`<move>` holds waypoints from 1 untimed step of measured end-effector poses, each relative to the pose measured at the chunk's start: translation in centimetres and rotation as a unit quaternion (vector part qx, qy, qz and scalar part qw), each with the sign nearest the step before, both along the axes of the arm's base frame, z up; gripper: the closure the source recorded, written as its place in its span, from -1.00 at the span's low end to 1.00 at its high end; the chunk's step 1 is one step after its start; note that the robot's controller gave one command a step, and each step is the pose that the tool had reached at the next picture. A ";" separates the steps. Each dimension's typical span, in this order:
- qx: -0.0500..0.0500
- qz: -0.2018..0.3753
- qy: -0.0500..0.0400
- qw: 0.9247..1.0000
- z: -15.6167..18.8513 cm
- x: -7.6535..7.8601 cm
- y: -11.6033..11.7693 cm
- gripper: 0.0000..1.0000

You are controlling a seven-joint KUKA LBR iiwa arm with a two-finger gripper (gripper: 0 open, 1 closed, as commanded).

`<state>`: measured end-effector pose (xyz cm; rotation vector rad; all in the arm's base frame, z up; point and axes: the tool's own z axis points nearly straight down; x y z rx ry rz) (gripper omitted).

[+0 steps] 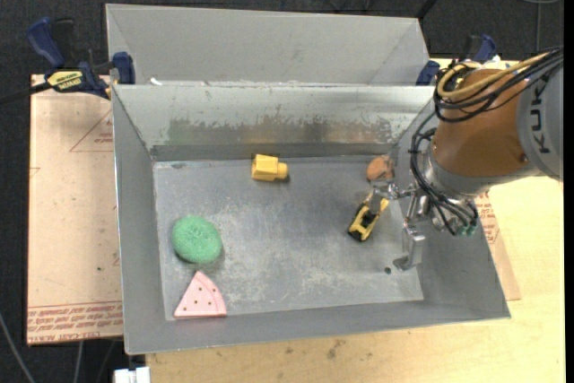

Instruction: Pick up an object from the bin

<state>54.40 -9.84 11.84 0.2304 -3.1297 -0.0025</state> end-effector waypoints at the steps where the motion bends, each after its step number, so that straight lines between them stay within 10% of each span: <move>1: 0.001 0.146 -0.004 0.989 -3.3 5.9 3.8 1.00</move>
Offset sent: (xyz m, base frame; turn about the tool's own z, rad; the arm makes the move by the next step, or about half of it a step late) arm 0.0000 0.0000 0.0000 0.0000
